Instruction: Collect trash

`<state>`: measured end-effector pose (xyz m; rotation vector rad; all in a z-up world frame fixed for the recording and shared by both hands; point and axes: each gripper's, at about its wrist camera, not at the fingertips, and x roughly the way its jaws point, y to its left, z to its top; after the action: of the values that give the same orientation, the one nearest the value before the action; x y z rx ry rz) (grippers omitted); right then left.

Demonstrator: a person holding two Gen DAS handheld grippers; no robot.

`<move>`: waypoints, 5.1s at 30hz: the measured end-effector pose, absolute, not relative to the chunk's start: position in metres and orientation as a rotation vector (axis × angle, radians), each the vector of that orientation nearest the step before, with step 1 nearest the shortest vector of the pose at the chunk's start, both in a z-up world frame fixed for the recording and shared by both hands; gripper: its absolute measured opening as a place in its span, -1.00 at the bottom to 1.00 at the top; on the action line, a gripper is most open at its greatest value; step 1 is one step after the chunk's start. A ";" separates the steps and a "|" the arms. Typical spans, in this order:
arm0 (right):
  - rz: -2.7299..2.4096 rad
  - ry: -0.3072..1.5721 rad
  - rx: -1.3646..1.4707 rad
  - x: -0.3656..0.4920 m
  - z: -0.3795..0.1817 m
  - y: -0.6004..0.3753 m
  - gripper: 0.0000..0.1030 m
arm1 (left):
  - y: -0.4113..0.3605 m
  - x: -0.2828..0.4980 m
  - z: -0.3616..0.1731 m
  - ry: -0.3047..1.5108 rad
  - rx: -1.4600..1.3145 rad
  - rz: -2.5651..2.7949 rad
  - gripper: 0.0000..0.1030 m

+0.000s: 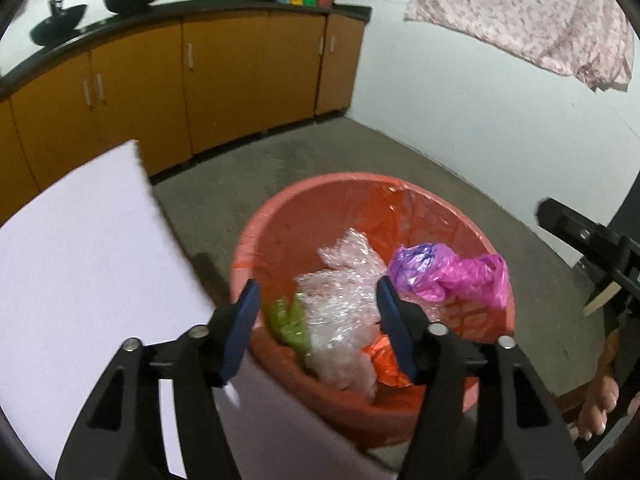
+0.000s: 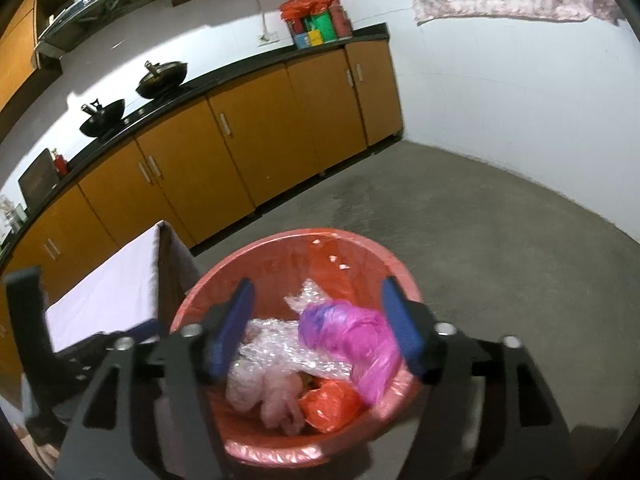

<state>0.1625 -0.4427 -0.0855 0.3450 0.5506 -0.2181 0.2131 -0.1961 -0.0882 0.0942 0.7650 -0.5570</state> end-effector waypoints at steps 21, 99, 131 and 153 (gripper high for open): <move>-0.350 0.334 -0.054 0.004 -0.038 -0.330 0.92 | -0.017 0.028 -0.016 0.415 0.044 0.010 0.96; -0.219 0.346 0.040 -0.051 -0.030 -0.287 0.92 | 0.001 -0.057 -0.022 0.318 0.034 0.026 0.96; -0.218 0.346 0.040 -0.051 -0.031 -0.289 0.92 | 0.002 -0.057 -0.024 0.324 0.027 0.028 0.96; -0.219 0.346 0.039 -0.051 -0.030 -0.289 0.92 | 0.000 -0.057 -0.024 0.327 0.025 0.028 0.96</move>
<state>-0.0512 -0.2892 -0.0304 0.0391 0.3461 -0.2185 -0.0566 0.0001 -0.0241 0.0255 0.3268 0.0278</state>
